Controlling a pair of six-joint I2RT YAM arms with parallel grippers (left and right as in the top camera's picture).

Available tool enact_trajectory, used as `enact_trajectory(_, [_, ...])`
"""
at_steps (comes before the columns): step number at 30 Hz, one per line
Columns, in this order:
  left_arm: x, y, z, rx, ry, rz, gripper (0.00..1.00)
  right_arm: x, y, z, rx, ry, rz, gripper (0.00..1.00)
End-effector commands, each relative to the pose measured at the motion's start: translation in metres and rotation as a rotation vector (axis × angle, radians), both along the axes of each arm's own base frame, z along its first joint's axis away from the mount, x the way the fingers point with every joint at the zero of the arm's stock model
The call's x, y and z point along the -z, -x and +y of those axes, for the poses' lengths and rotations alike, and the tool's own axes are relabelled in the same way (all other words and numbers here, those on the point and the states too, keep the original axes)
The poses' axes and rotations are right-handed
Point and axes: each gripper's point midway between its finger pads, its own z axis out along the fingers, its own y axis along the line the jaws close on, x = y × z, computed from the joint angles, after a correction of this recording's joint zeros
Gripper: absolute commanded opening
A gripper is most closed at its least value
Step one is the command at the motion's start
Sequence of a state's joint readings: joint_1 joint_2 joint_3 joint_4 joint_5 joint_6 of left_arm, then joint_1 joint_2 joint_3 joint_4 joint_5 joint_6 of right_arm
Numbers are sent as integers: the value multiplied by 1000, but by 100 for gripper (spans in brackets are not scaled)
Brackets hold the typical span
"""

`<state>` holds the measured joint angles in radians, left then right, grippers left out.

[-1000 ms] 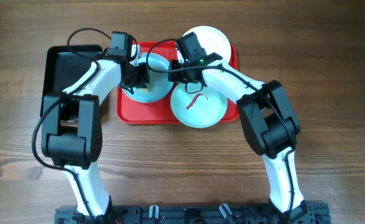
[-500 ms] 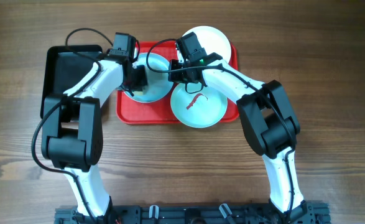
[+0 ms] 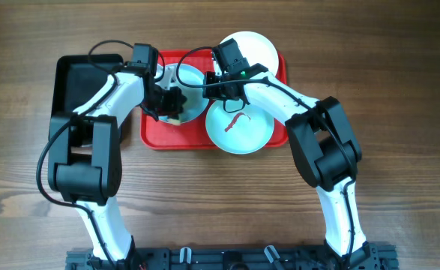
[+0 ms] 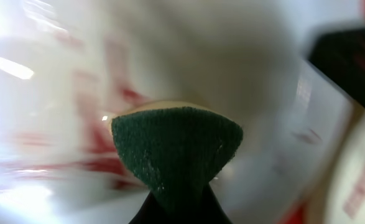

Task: Clean dirty plates on tray and stack at the side
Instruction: 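Scrub the held blue plate with the sponge in the left gripper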

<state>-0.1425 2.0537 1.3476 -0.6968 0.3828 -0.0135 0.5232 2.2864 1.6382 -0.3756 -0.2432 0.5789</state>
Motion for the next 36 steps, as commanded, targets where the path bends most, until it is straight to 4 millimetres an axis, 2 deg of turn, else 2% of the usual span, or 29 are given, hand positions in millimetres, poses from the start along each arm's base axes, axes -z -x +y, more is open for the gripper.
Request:
enact_trajectory(1, [41, 44, -10, 92, 52, 157, 4, 11, 3, 6, -11, -9, 23, 4])
enact_trajectory(3, [47, 36, 3, 29, -32, 146, 4, 11, 3, 7, -11, -9, 23, 4])
enact_trajectory(7, [56, 5, 37, -159, -229, 58, 4, 11, 3, 7, -12, -9, 23, 4])
enact_trajectory(14, [48, -41, 51, -334, -278, -111, 4, 11, 3, 7, -11, -9, 23, 4])
enact_trajectory(18, [50, -39, 63, -364, -341, -109, 4, 11, 3, 6, -11, -9, 24, 4])
enact_trajectory(22, [57, -18, 68, -352, -377, -41, 4, 11, 3, 7, -11, -10, 23, 5])
enact_trajectory(26, [67, 3, 61, -319, -377, 20, 4, 11, 3, 7, -11, -10, 23, 4])
enact_trajectory(27, [67, 6, 60, -313, -381, 30, 11, 11, 3, 7, -11, -10, 23, 4])
enact_trajectory(29, [67, 7, 59, -307, -382, 32, 38, 11, 3, 7, -11, -9, 23, 4])
enact_trajectory(30, [67, 7, 58, -305, -382, 31, 48, 11, 3, 7, -11, -9, 23, 4])
enact_trajectory(31, [67, 6, 58, -305, -381, 29, 55, 11, 3, 7, -11, -10, 24, 4])
enact_trajectory(33, [66, 5, 57, -305, -380, 24, 63, 11, 3, 7, -11, -9, 24, 5])
enact_trajectory(36, [62, 0, 57, -302, -376, 9, 63, 11, 3, 7, -11, -9, 24, 5])
